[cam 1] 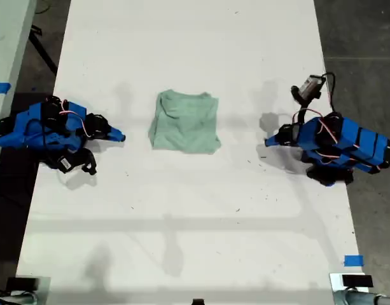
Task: Fold t-shirt
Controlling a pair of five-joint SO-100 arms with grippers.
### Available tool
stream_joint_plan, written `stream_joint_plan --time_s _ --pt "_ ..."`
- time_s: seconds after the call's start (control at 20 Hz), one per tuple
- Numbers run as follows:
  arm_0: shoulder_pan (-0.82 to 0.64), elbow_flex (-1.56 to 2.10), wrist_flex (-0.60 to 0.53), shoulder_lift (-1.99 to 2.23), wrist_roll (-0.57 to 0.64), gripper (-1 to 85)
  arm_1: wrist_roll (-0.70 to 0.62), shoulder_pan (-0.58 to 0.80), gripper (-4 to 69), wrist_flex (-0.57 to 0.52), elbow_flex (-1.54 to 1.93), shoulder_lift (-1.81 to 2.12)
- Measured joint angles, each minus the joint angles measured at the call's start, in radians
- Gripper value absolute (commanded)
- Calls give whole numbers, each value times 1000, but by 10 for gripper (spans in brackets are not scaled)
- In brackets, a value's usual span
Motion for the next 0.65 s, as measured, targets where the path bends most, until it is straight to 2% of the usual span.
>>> stream_joint_plan --time_s 0.15,0.65 --pt "23 0 0 0 0 53 -67 -3 24 2 0 0" --pt "29 0 0 0 0 53 -77 -5 24 2 0 0"
